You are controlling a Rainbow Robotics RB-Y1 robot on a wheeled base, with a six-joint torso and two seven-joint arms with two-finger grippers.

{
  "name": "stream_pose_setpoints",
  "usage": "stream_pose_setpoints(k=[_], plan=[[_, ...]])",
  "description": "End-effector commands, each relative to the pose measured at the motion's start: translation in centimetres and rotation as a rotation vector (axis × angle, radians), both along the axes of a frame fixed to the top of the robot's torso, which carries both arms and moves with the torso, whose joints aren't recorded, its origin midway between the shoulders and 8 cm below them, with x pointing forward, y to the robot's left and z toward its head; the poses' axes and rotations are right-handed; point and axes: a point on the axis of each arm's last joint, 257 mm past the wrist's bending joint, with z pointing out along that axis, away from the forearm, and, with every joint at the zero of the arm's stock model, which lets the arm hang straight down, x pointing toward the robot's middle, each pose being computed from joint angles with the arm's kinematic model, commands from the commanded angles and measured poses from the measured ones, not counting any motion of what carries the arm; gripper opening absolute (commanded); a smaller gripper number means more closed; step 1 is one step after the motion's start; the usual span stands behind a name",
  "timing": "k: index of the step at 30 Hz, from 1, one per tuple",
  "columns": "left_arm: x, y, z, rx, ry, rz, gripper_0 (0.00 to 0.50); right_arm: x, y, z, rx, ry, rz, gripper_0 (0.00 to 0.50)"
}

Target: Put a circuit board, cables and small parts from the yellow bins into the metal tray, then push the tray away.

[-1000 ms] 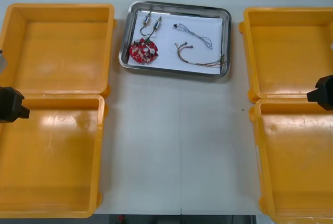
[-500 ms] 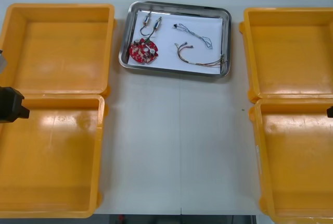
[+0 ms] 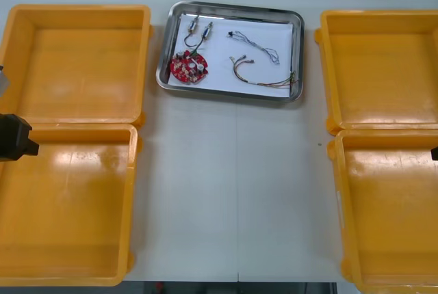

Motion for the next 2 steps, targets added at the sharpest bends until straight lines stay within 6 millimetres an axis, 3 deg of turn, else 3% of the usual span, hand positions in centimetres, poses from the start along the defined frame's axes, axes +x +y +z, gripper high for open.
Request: stream_pose_setpoints(k=[1, 2], plan=[[-0.20, 1.73, 1.49, 0.089, -0.027, -0.053, 0.500, -0.40, -1.77, 1.52, -0.044, -0.018, -0.001, 0.500], [-0.20, 1.73, 1.49, 0.089, -0.027, -0.053, 0.500, -0.40, -1.75, 1.58, -0.044, -0.019, -0.001, 0.500]])
